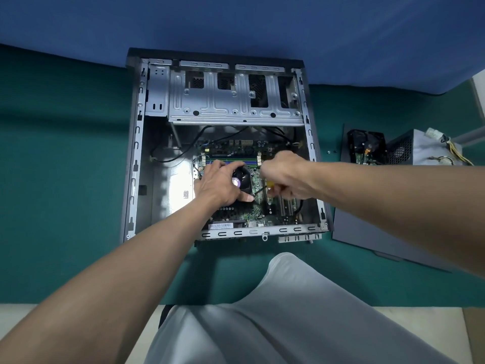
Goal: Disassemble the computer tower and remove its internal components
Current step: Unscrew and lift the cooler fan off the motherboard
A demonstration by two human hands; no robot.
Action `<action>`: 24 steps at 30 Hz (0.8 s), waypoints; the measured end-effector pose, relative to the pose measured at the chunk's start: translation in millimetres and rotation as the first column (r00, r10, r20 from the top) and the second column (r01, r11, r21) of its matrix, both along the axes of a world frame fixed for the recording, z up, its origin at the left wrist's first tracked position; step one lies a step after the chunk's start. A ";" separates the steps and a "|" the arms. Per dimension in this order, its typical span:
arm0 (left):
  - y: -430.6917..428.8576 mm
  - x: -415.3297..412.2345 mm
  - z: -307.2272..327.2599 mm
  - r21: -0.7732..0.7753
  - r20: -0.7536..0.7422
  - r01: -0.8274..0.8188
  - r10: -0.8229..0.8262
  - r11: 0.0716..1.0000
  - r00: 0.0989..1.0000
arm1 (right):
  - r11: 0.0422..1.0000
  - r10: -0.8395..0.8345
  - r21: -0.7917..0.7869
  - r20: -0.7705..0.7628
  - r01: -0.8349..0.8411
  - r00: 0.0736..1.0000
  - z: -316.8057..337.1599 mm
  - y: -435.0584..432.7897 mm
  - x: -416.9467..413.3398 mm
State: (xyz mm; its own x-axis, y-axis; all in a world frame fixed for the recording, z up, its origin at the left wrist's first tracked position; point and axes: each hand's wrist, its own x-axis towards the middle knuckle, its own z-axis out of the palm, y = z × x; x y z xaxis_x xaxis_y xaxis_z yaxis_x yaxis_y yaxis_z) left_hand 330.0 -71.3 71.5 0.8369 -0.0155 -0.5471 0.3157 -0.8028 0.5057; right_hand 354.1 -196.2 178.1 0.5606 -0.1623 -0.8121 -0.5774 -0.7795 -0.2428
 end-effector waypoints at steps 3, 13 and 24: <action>-1.5 -0.6 0.3 0.011 -0.001 -0.005 0.005 1.000 1.000 | 0.972 -0.226 0.001 -0.291 0.237 0.930 -4.7 -3.6 -3.6; -2.2 -0.8 0.5 0.053 0.005 -0.010 0.010 0.999 1.000 | 0.031 0.995 -0.482 -0.071 -0.875 0.074 4.0 5.2 -16.1; -1.4 -1.7 3.6 0.019 -0.002 -0.009 0.009 1.000 1.000 | 0.836 0.547 -0.174 0.194 -0.520 0.814 5.0 3.3 -9.9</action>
State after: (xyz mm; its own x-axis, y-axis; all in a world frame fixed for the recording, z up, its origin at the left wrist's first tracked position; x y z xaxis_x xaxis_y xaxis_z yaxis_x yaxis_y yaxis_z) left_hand 328.3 -72.7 75.1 0.8359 0.0020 -0.5488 0.3237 -0.8093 0.4901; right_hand 344.2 -193.0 183.1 0.7500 0.1384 -0.6468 -0.0019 -0.9774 -0.2112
